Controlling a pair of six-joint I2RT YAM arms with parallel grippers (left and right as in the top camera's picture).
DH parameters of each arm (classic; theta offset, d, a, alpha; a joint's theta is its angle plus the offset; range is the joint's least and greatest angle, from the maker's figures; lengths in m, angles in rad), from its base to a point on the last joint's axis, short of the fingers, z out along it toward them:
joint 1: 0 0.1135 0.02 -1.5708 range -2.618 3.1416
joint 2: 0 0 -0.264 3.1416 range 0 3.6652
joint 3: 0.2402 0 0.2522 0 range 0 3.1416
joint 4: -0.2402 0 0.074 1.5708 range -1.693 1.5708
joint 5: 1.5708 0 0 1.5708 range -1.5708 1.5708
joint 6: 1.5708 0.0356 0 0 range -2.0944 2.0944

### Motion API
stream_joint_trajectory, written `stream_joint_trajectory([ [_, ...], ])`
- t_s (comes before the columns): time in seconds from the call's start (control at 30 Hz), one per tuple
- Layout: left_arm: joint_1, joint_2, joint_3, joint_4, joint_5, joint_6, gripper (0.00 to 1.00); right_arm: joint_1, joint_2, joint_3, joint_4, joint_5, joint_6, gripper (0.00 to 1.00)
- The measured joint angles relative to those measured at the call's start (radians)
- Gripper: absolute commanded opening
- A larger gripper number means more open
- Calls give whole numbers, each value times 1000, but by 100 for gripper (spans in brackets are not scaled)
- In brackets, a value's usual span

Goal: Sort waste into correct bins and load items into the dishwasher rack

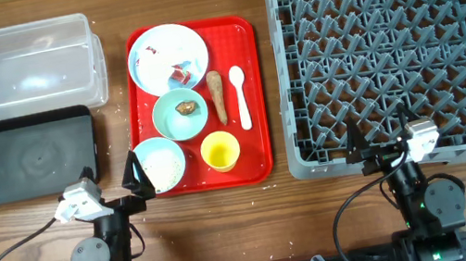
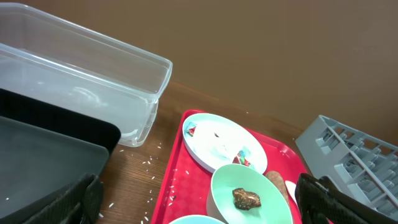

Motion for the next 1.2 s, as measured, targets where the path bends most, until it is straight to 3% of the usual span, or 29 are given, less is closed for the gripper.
stream_joint_trajectory([
  [0.6, 0, 0, 0, 12, 0, 0, 100, 0, 0, 0, 8, -9, 0, 100],
  [0.97, 0, 0, -1, 101, 13, 4, 100, 0, 0, 3, 18, -83, -37, 100],
  [1.2, 0, 1, 0, 109, 80, 67, 100, 0, 64, 165, -119, -120, -129, 100],
])
